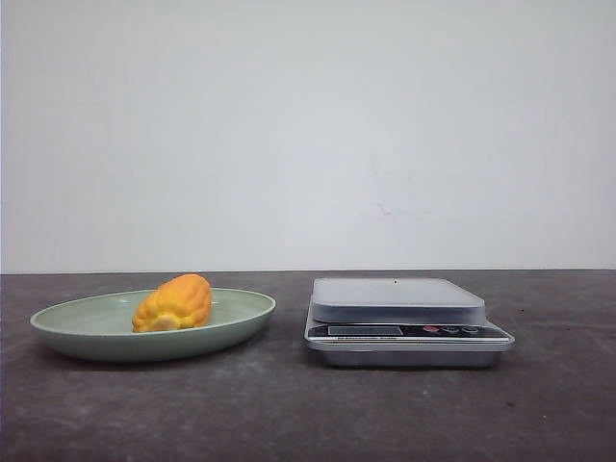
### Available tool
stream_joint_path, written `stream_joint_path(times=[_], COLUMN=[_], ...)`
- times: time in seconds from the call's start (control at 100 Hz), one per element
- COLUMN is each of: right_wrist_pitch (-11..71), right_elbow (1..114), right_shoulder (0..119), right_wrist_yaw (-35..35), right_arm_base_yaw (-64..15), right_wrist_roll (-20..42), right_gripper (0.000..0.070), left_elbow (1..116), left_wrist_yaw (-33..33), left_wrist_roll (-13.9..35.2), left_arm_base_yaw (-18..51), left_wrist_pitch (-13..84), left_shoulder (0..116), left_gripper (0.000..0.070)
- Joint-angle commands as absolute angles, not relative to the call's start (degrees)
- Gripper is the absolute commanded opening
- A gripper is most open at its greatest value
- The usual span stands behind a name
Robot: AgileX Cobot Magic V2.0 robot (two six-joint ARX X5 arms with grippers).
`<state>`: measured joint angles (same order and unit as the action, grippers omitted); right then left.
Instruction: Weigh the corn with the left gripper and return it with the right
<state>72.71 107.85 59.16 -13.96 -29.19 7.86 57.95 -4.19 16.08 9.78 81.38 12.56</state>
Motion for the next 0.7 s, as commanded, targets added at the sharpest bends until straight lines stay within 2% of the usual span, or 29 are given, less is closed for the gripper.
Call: stream_joint_path(times=[0.0, 0.41, 0.69], right_wrist_pitch=[71.13, 52.27, 45.69], right_elbow=[104.09, 67.44, 53.34], right_shoulder=[55.42, 25.98, 20.32], right_wrist_yaw=[-15.62, -16.62, -14.20], right_arm_base_yaw=[-29.50, -29.50, -29.50], right_wrist_roll=[7.44, 7.92, 9.56], right_gripper=[0.0533, 0.0532, 0.0531], left_elbow=[58.59, 58.59, 58.41], left_wrist_yaw=[-4.01, -4.03, -5.56], left_wrist_roll=[15.92, 16.12, 16.01], left_arm_base_yaw=[9.82, 9.82, 9.80], left_wrist_pitch=[79.88, 74.65, 70.11], left_shoulder=[12.45, 12.03, 8.97], left_gripper=[0.0510, 0.0509, 0.0500])
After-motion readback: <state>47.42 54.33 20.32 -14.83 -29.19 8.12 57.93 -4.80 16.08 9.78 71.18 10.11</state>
